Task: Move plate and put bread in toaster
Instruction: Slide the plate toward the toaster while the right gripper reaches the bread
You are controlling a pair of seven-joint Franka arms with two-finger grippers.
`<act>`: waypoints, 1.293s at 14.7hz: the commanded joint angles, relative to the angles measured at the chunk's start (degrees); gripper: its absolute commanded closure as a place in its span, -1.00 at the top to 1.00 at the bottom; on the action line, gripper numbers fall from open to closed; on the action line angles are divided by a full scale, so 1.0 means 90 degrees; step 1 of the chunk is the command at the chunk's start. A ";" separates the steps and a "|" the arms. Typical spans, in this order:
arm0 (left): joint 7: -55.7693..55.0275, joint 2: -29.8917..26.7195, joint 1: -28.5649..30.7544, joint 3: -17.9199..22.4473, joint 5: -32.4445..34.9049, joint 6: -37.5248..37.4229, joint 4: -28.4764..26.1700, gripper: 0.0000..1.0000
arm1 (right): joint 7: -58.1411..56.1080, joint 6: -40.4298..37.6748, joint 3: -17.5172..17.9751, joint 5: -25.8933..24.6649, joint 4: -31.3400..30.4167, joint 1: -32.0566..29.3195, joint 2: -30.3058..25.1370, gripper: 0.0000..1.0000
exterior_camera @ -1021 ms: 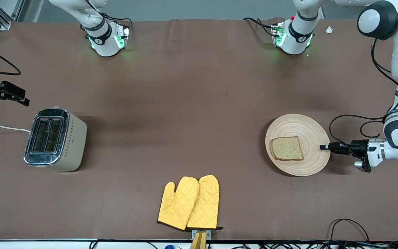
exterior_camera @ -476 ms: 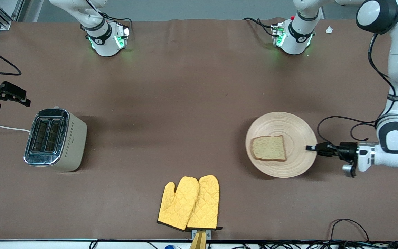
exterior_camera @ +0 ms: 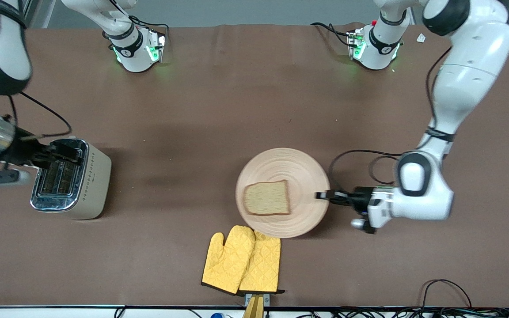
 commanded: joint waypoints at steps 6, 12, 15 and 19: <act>-0.0073 0.1293 -0.2305 0.0025 -0.1676 0.1952 0.0989 -0.99 | 0.0208 0.1349 -0.0019 0.0036 -0.0802 0.0746 0.0706 1.00; 0.0034 0.1539 -0.2660 0.0035 -0.1843 0.2199 0.1186 -0.59 | 0.0413 0.3436 -0.0019 0.0026 -0.2666 0.1253 0.0608 1.00; -0.0111 0.1471 -0.2651 0.0054 -0.1784 0.2209 0.1118 0.92 | 0.0403 0.4162 -0.0010 0.0026 -0.3079 0.1410 0.0677 0.79; -0.0355 0.0916 -0.2116 0.0562 -0.0762 0.1481 0.0835 1.00 | 0.0432 0.4163 -0.0019 0.0026 -0.3079 0.1547 0.0735 0.13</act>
